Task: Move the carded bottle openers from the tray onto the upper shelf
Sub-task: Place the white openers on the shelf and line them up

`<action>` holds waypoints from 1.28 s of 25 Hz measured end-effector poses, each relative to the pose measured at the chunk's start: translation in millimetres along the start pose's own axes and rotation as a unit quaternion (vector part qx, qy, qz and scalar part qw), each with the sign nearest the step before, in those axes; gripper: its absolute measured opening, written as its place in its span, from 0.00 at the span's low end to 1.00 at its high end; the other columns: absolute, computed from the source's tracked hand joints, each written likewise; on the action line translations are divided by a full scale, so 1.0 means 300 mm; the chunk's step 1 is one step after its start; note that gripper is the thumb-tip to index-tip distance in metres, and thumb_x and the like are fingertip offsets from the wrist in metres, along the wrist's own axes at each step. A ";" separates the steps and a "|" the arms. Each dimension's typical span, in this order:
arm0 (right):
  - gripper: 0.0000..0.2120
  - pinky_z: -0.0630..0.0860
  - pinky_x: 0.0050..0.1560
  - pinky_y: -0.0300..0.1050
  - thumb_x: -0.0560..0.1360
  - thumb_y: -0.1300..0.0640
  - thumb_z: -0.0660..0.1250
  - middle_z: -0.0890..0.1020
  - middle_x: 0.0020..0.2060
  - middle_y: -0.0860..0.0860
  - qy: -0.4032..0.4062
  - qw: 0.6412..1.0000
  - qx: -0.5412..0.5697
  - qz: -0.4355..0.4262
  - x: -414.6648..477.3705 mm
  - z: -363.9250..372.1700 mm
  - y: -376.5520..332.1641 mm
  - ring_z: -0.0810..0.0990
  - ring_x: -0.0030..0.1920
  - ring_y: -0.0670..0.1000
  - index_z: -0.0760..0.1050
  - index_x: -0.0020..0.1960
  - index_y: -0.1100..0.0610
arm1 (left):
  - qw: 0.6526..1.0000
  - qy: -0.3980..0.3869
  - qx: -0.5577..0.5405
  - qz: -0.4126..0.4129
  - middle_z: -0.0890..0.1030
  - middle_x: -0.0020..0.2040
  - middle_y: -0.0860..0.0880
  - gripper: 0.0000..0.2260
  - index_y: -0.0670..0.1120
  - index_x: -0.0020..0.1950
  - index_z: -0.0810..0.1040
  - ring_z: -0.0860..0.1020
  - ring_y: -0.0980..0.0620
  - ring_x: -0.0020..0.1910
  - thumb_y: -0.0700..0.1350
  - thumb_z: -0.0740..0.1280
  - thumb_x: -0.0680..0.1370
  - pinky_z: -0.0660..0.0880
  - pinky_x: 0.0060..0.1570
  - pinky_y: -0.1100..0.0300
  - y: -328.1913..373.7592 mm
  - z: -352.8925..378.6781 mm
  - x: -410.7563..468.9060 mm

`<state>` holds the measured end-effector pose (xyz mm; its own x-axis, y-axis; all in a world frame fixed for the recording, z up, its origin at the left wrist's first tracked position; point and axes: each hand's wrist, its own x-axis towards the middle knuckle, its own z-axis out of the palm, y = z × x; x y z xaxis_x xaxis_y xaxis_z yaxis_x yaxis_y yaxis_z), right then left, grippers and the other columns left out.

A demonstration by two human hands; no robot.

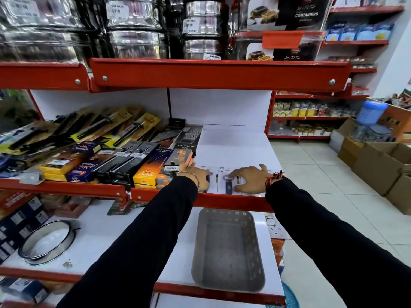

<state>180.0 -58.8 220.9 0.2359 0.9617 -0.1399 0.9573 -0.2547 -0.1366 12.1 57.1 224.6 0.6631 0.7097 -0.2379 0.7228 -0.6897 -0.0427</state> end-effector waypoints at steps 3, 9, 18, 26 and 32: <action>0.25 0.45 0.74 0.68 0.75 0.41 0.63 0.72 0.73 0.47 -0.005 1.000 -0.007 0.001 -0.004 0.000 -0.001 0.68 0.74 0.55 0.67 0.71 0.40 | 1.000 -0.010 0.009 -0.011 0.69 0.76 0.47 0.27 0.60 0.78 0.60 0.52 0.42 0.81 0.48 0.58 0.78 0.26 0.73 0.37 0.004 -0.015 -0.018; 0.24 0.42 0.75 0.67 0.78 0.48 0.59 0.70 0.74 0.48 0.045 0.998 0.037 0.038 -0.046 -0.054 0.103 0.66 0.75 0.53 0.63 0.74 0.43 | 0.994 0.089 0.063 0.030 0.62 0.80 0.53 0.26 0.60 0.80 0.51 0.52 0.42 0.81 0.59 0.49 0.81 0.25 0.67 0.28 0.089 -0.058 -0.040; 0.27 0.42 0.74 0.70 0.76 0.53 0.60 0.66 0.76 0.45 -0.027 0.991 0.020 0.131 -0.141 -0.013 0.342 0.60 0.78 0.54 0.63 0.74 0.42 | 0.992 0.042 0.038 0.113 0.60 0.80 0.53 0.31 0.61 0.79 0.56 0.48 0.47 0.82 0.69 0.50 0.77 0.23 0.65 0.29 0.355 -0.022 0.010; 0.27 0.39 0.75 0.71 0.78 0.49 0.59 0.61 0.78 0.43 -0.020 0.994 0.007 0.111 -0.156 -0.003 0.326 0.54 0.80 0.55 0.59 0.76 0.40 | 0.993 0.042 0.053 0.093 0.63 0.79 0.52 0.31 0.62 0.78 0.56 0.49 0.46 0.82 0.69 0.50 0.76 0.20 0.61 0.30 0.351 -0.005 0.000; 0.28 0.39 0.75 0.72 0.78 0.52 0.58 0.61 0.78 0.45 -0.021 0.994 -0.007 0.107 -0.177 -0.001 0.306 0.57 0.79 0.54 0.57 0.77 0.43 | 0.994 0.038 0.035 0.093 0.62 0.80 0.54 0.30 0.61 0.79 0.54 0.50 0.45 0.82 0.68 0.49 0.77 0.21 0.62 0.29 0.359 -0.001 -0.015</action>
<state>255.4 -133.3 216.1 0.4276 0.8806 -0.2043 0.8884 -0.4512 -0.0851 87.1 -20.3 221.4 0.7985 0.5762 -0.1740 0.5733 -0.8162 -0.0720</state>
